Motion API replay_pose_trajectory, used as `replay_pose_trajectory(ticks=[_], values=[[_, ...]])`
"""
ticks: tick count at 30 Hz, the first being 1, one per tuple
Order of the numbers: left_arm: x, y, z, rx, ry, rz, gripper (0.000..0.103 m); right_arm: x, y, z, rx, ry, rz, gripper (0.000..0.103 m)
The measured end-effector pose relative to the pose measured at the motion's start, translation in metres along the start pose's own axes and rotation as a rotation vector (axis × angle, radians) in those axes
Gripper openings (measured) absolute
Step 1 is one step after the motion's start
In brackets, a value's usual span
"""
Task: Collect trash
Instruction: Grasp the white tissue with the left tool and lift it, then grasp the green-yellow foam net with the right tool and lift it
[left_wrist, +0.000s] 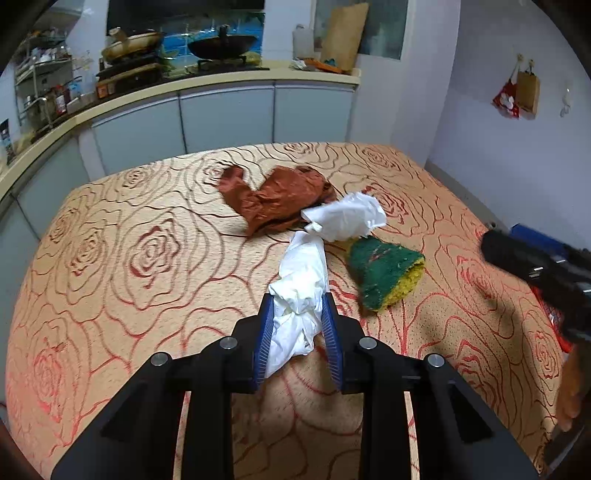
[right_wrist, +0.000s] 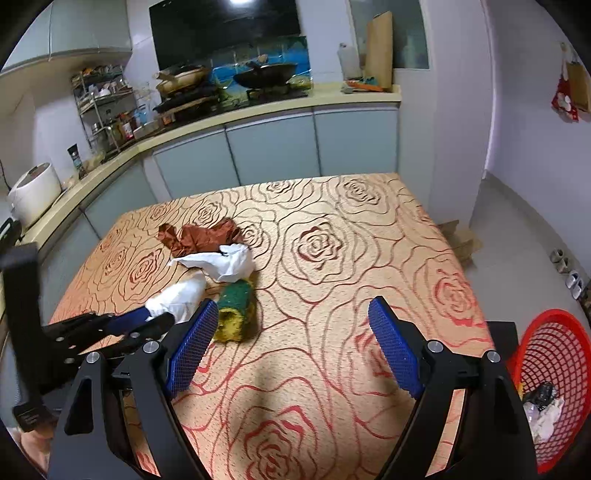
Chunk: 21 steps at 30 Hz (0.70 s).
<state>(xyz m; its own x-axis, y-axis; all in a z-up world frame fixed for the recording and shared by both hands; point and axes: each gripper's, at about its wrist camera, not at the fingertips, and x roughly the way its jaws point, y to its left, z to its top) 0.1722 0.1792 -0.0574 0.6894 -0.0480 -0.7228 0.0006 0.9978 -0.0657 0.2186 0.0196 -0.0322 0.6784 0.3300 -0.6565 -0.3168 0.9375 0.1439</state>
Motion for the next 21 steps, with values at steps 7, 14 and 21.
replay_pose_trajectory(ticks=[7,14,21], values=[[-0.026,0.013,-0.005,-0.025,-0.052,0.079,0.025,0.026,0.020,0.000,-0.044,0.034,0.019,0.081],[-0.042,0.027,-0.007,-0.071,-0.090,0.136,0.025,0.050,0.034,-0.002,-0.073,0.070,0.018,0.079],[-0.047,0.038,-0.011,-0.103,-0.091,0.146,0.025,0.071,0.040,-0.003,-0.073,0.130,0.039,0.050]])
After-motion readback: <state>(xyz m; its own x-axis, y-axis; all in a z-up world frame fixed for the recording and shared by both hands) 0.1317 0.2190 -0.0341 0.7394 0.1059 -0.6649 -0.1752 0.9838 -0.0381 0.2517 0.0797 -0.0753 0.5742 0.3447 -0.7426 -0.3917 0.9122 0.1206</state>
